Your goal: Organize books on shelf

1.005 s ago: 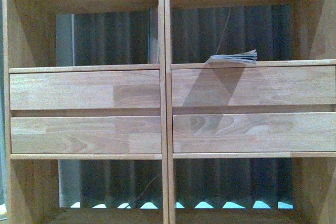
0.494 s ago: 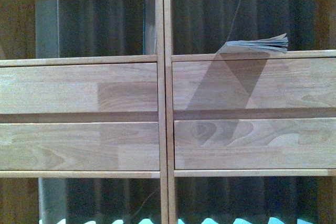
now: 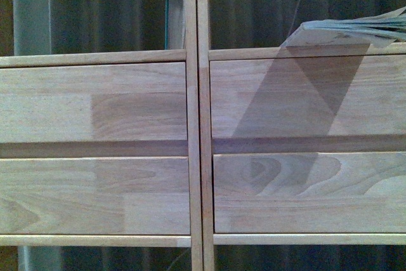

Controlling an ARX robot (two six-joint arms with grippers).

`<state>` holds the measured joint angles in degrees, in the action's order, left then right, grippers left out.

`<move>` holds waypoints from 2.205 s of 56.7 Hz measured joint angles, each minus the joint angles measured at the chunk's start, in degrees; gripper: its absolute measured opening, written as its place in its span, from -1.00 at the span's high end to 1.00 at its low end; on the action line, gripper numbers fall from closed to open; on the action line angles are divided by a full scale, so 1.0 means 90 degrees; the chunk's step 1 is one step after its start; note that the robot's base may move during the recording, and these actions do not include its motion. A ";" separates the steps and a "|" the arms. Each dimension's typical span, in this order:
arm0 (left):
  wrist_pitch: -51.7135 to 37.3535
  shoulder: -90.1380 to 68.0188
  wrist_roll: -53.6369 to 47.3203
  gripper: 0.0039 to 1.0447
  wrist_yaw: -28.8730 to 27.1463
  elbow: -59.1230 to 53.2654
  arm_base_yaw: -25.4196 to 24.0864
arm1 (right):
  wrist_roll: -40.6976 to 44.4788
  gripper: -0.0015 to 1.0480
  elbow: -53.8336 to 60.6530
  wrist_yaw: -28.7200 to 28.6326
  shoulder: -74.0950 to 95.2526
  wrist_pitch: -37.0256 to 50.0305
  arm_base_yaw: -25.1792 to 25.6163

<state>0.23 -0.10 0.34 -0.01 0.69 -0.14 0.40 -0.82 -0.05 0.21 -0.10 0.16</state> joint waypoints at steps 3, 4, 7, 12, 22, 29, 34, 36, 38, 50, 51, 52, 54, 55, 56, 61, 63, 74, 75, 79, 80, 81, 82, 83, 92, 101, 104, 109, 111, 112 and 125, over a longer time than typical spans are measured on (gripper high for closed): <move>0.0000 0.0000 -0.0002 -0.86 0.0005 0.0000 0.0000 | -0.0002 -0.86 0.0000 0.0000 0.0000 -0.0002 -0.0002; 0.0000 0.0000 -0.0002 -0.86 0.0002 0.0000 0.0000 | 0.0000 -0.86 0.0000 0.0007 0.0002 -0.0002 0.0000; 0.0000 0.0000 -0.0002 -0.86 0.0000 0.0000 0.0000 | -0.0002 -0.86 0.0000 0.0002 0.0000 -0.0002 -0.0002; 0.0000 0.0000 -0.0005 -0.86 0.0000 0.0000 0.0000 | 0.0000 -0.86 0.0000 0.0000 0.0000 -0.0002 -0.0002; 0.0000 0.0000 -0.0010 -0.86 -0.0002 0.0000 0.0000 | 0.0000 -0.86 0.0000 -0.0002 0.0000 -0.0002 -0.0002; 0.0000 0.0000 -0.0012 -0.86 0.0002 0.0000 0.0000 | -0.0005 -0.86 0.0000 0.0000 0.0000 -0.0002 -0.0002; 0.0000 0.0000 -0.0012 -0.86 0.0005 0.0000 0.0000 | -0.0002 -0.86 0.0000 0.0000 0.0000 -0.0002 0.0000; 0.0000 0.0000 -0.0012 -0.86 0.0000 0.0000 0.0002 | -0.0005 -0.86 0.0000 0.0000 0.0002 0.0000 0.0000; 0.0000 0.0000 -0.0010 -0.86 0.0005 0.0000 0.0000 | -0.0005 -0.86 0.0000 -0.0002 0.0002 0.0000 0.0000; 0.0000 0.0000 -0.0010 -0.86 0.0002 0.0000 0.0002 | -0.1411 -0.86 -0.0848 -0.2450 0.1746 -0.0223 0.0758; 0.0000 0.0000 -0.0012 -0.86 0.0002 0.0000 0.0002 | -0.1564 -0.86 -0.0981 -0.2523 0.1984 -0.0036 0.0765; 0.0000 0.0000 -0.0010 -0.86 0.0000 0.0000 0.0002 | -0.1831 -0.86 -0.1132 -0.2584 0.2212 0.0151 0.0763; 0.0000 0.0000 -0.0012 -0.86 0.0000 0.0000 0.0002 | -0.2154 -0.86 -0.1370 -0.2611 0.2540 0.0435 0.0714; 0.0000 0.0000 -0.0012 -0.86 0.0002 0.0000 0.0002 | -0.2317 -0.86 -0.1535 -0.2594 0.2752 0.0624 0.0663; 0.0000 0.0000 -0.0012 -0.86 0.0000 0.0000 0.0002 | -0.2582 -0.86 -0.1695 -0.2574 0.2963 0.0809 0.0602; 0.0000 0.0000 -0.0012 -0.86 0.0000 0.0000 0.0002 | -0.3925 -0.86 -0.2645 -0.2448 0.4296 0.1851 0.0075; 0.0000 0.0000 -0.0012 -0.86 0.0000 0.0000 0.0002 | -0.4641 -0.86 -0.3016 -0.2494 0.4869 0.2278 -0.0005; 0.0000 0.0000 -0.0012 -0.86 0.0002 0.0000 0.0002 | -0.7613 -0.86 -0.4136 -0.1593 0.6965 0.3546 -0.0117; 0.0000 0.0000 -0.0012 -0.86 0.0002 0.0000 0.0002 | -0.7818 -0.86 -0.4177 -0.1511 0.7145 0.3606 -0.0138; 0.0000 0.0000 -0.0012 -0.86 0.0002 0.0000 0.0002 | -0.8371 -0.86 -0.4286 -0.1328 0.7616 0.3733 -0.0219; 0.0000 0.0000 -0.0012 -0.86 0.0000 0.0000 0.0002 | -0.8493 -0.86 -0.4325 -0.1277 0.7711 0.3747 -0.0243; 0.0000 0.0000 -0.0012 -0.86 0.0000 0.0000 0.0002 | -0.8556 -0.86 -0.4345 -0.1258 0.7752 0.3759 -0.0253; 0.0000 0.0000 -0.0012 -0.86 0.0000 0.0000 0.0002 | -0.8680 -0.86 -0.4379 -0.1217 0.7827 0.3791 -0.0270; 0.0000 0.0000 -0.0012 -0.86 0.0002 0.0000 0.0002 | -0.8745 -0.86 -0.4415 -0.1168 0.7890 0.3820 -0.0294; 0.0000 0.0000 -0.0012 -0.86 0.0000 0.0000 0.0002 | -0.9122 -0.86 -0.4660 -0.0843 0.8245 0.3925 -0.0352; 0.0000 0.0000 -0.0012 -0.86 0.0002 0.0000 0.0002 | -0.9505 -0.86 -0.4952 -0.0435 0.8660 0.3939 -0.0338; 0.0000 0.0000 -0.0012 -0.86 0.0002 0.0000 0.0002 | -0.9573 -0.86 -0.5025 -0.0362 0.8740 0.3876 -0.0335; 0.0000 0.0000 -0.0012 -0.86 0.0000 0.0000 0.0002 | -0.9690 -0.67 -0.5129 -0.0189 0.8850 0.3803 -0.0333; 0.0000 0.0000 -0.0012 -0.86 0.0000 0.0000 0.0002 | -0.9726 -0.58 -0.5153 -0.0134 0.8871 0.3801 -0.0333; 0.0000 0.0000 -0.0012 -0.86 0.0000 0.0000 0.0002 | -0.9743 -0.52 -0.5168 -0.0126 0.8886 0.3801 -0.0333; 0.0000 0.0000 -0.0012 -0.86 0.0000 0.0000 0.0002 | -0.9760 0.43 -0.5234 -0.0068 0.8891 0.3859 -0.0396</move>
<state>0.23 -0.10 0.23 -0.01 0.69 -0.12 -87.44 -47.92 -0.67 80.23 34.63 -3.40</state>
